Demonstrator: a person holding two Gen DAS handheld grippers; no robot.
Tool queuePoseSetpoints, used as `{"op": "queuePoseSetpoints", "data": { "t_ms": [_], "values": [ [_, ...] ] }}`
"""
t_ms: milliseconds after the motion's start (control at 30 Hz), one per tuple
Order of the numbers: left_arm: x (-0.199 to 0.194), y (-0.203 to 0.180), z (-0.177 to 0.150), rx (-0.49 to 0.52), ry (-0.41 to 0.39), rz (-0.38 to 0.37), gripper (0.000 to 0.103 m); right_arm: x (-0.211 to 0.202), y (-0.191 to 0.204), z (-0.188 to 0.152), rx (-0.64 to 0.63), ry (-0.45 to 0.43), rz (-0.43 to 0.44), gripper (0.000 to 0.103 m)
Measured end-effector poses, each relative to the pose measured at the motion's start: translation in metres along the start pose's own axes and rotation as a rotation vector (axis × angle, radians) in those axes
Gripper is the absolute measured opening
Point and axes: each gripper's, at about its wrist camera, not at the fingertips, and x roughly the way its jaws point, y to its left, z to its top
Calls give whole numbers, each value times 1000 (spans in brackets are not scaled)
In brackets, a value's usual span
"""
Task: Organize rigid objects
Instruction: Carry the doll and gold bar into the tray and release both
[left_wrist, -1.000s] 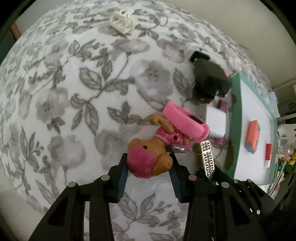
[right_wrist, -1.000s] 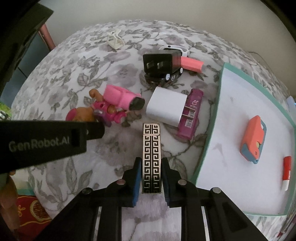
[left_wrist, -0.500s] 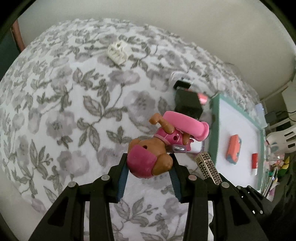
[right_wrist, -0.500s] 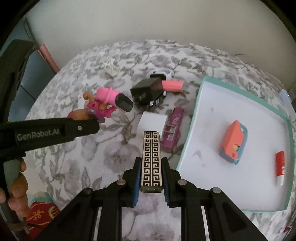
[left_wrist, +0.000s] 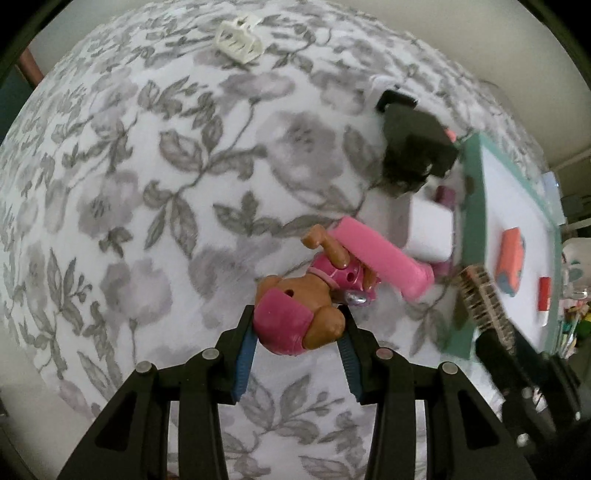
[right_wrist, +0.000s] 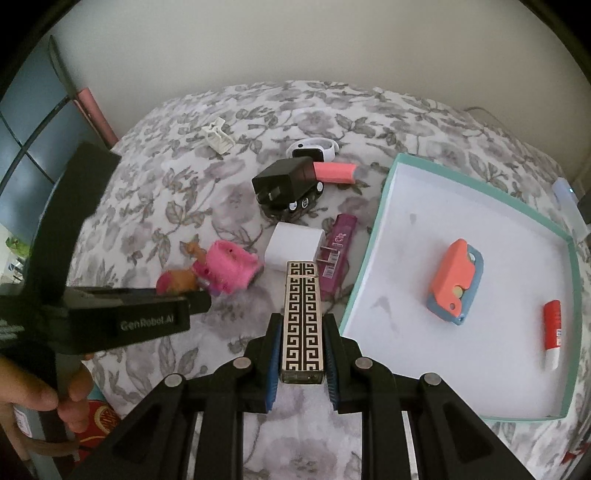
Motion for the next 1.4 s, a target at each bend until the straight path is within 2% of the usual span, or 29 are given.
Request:
{"op": "queuePoseSetpoints", "data": {
  "t_ms": [133,333,433,633,767,967,1200,1300,1400],
  "values": [
    [7,5,-6,8,23,43,43,2,-3,0,8,5,1,22],
    [3,19,-13,-28,7,106,43,-1,-9,0,28,1,3,22],
    [-4,24,-14,-45,-26,165,43,-3,-15,1,50,-7,0,22],
    [-25,23,-4,-63,-103,224,43,-12,-37,1,115,-29,1,22],
    [-48,-2,3,-18,-191,186,43,-22,-60,2,183,-54,-7,22],
    [-62,-63,-3,101,-245,106,43,-35,-104,-5,279,-81,-66,22],
    [-55,-136,-16,229,-242,12,44,-48,-156,-18,400,-97,-154,22],
    [-47,-162,-20,288,-235,4,44,-51,-172,-23,415,-91,-216,22],
    [-40,-180,-26,334,-224,3,44,-52,-187,-29,446,-87,-241,22]
  ]
}}
